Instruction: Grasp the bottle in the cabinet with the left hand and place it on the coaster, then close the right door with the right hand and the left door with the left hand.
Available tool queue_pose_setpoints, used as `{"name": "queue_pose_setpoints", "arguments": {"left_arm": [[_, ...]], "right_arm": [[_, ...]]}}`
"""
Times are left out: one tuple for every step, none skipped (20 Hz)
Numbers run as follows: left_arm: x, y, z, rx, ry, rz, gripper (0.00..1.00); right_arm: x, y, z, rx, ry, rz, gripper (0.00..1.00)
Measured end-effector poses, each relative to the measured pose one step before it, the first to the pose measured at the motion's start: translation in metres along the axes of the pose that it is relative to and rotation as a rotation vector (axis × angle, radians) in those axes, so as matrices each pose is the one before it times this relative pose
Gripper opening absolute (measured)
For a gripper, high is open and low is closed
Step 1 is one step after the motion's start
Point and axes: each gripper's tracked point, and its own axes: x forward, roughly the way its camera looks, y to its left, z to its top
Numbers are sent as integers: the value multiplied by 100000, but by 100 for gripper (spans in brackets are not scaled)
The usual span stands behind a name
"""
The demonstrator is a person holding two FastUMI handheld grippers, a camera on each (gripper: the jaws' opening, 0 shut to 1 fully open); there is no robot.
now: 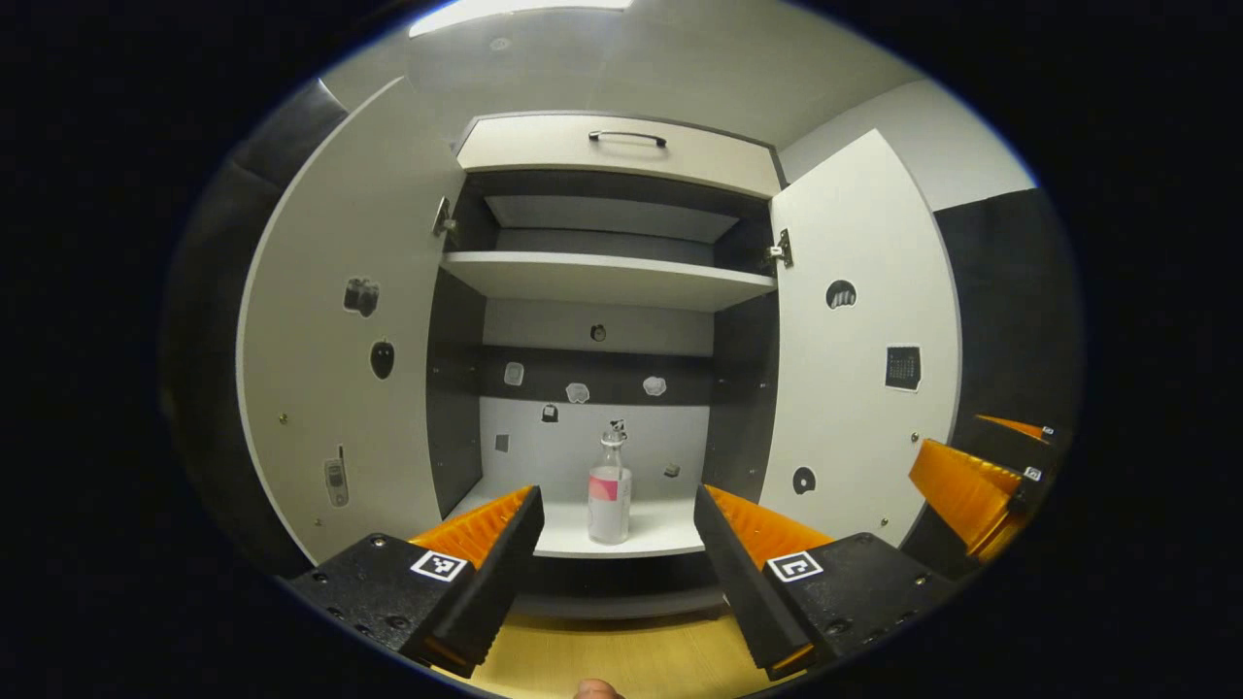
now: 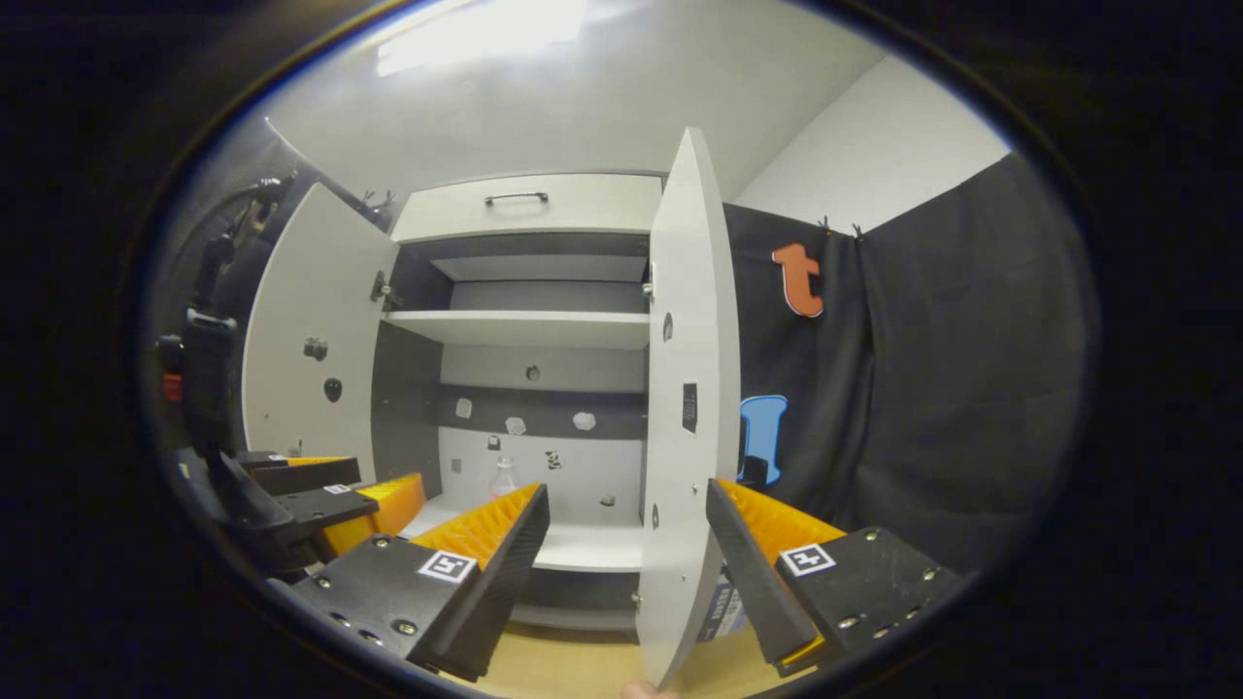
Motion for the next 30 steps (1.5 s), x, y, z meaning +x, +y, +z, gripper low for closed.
{"name": "queue_pose_setpoints", "arguments": {"left_arm": [[759, 224, -155, 63, 142, -126, 96], [846, 302, -410, 223, 672, 61, 96], [941, 215, -469, -453, 1159, -278, 96], [1025, 175, -418, -526, 1077, -261, 96], [1249, 199, -406, -109, 816, -264, 96], [1272, 327, -532, 444, 910, 56, 96], [1387, 253, -374, 938, 318, 16, 96], [1385, 133, -436, 792, 690, -359, 97], [1370, 42, -362, 472, 502, -765, 96], [1232, 47, -430, -117, 656, -499, 96], [1284, 20, -236, -749, 279, -577, 96], [1151, 56, -455, -340, 832, -213, 96], [1260, 54, -322, 530, 575, -82, 96], [1333, 16, -375, 684, 575, -166, 96], [1139, 40, -477, 924, 1074, -232, 96], [1249, 63, -506, 803, 1007, 142, 97], [1071, 110, -192, 203, 286, 109, 97], [994, 167, -274, 18, -73, 832, 97], [1041, 168, -234, -371, -264, 669, 97], [1006, -23, -308, -239, -299, -15, 97], [930, 128, -358, 129, 428, 379, 97], [863, 174, -292, 198, 595, 469, 97], [759, 73, -163, -90, 832, 399, 97], [578, -15, 9, -685, -78, 348, 97], [531, -19, 156, -888, -227, -115, 97], [427, 42, -65, -459, 58, 442, 97], [464, -9, -42, -15, 709, -328, 97], [317, 20, -268, -282, 1089, 165, 96], [388, 90, -298, -583, 1150, 333, 96], [44, -37, 152, -48, -556, -265, 87]], "right_arm": [[-182, -99, 6, 26, -299, -438, 94], [-244, -10, 209, -64, -522, -728, 94], [-543, 28, 234, -62, -490, -933, 94], [-492, 57, 295, -70, -345, -966, 94], [-583, 79, 273, -63, -208, -1116, 93], [-329, 98, 229, -177, 28, -1301, 98], [-185, -64, 216, -189, 2, -1558, 98], [-170, -86, 154, -268, -201, -2001, 98], [-292, -327, 212, -193, -213, -2484, 98], [-443, -262, 172, -267, -241, -2413, 98], [-242, -485, 416, -297, -192, -2550, 98], [-177, -440, 348, -504, -161, -2609, 98], [262, -833, 361, -617, -156, -2863, 98], [-328, -346, 220, -622, -197, -2895, 98], [-248, -245, -65, -545, -196, -3066, 98], [-153, -301, 213, -501, -279, -3049, 98], [1, -270, -38, -521, -130, -3196, 100], [-48, -220, 42, -398, 104, -3147, 98], [-154, -155, -41, -135, 392, -2656, 98], [-128, -30, -51, 123, 781, -2041, 98], [-139, -113, 45, 147, 1035, -1521, 98], [-128, 45, 32, -168, 1237, -1044, 98], [-71, -181, -128, -583, 909, -1060, 98], [-104, 11, -59, -965, 428, -956, 98], [203, -14, -269, -1070, 316, -763, 100], [69, 111, -192, -902, 308, -234, 98], [-113, -45, -205, -718, 378, -77, 98], [-167, -219, 64, -294, 162, -2, 98], [-315, -439, 157, -81, 104, 19, 94], [-145, -48, -40, 142, 164, 122, 98]]}}
